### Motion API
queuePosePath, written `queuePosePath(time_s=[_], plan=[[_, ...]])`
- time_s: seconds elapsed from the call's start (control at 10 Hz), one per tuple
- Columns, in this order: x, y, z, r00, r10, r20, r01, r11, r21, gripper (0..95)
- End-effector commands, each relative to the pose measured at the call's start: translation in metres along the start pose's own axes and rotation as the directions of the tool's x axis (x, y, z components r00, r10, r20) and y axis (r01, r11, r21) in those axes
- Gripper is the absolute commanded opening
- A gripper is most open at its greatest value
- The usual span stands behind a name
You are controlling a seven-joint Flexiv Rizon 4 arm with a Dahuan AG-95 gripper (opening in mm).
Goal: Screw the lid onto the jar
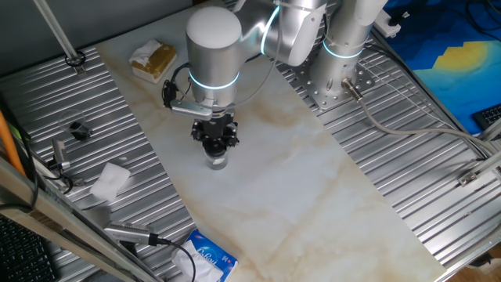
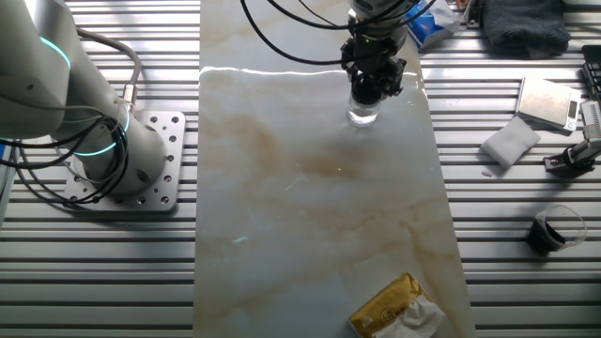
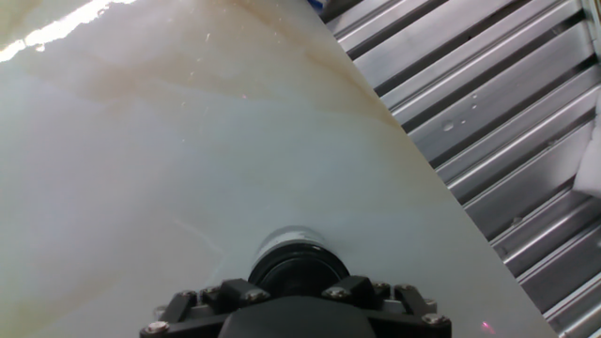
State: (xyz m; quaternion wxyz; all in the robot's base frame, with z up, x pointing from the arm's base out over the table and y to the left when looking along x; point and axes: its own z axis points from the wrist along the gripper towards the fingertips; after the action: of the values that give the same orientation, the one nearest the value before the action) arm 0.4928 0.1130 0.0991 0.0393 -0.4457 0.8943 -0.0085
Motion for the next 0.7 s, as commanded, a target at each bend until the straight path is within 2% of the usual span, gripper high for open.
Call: queuePosePath(time_s=[0.1, 0.3, 0.4, 0.5, 0.6, 0.7], plan=[[0.001, -0.0002, 0.0026, 1.0, -0.007, -0.002, 0.007, 1.0, 0.0, 19.0], [0.0012, -0.0005, 0.0022, 1.0, -0.01, 0.005, 0.01, 1.0, -0.004, 19.0], [0.0012, -0.0005, 0.0021, 1.0, -0.015, 0.005, 0.015, 1.0, -0.005, 38.0], [0.0012, -0.0005, 0.0021, 1.0, -0.023, 0.005, 0.023, 1.0, -0.007, 38.0], [0.0012, -0.0007, 0.0017, 0.999, -0.036, 0.003, 0.036, 0.999, -0.008, 57.0], [0.0012, -0.001, 0.0006, 0.999, -0.047, 0.0, 0.047, 0.999, -0.014, 57.0]])
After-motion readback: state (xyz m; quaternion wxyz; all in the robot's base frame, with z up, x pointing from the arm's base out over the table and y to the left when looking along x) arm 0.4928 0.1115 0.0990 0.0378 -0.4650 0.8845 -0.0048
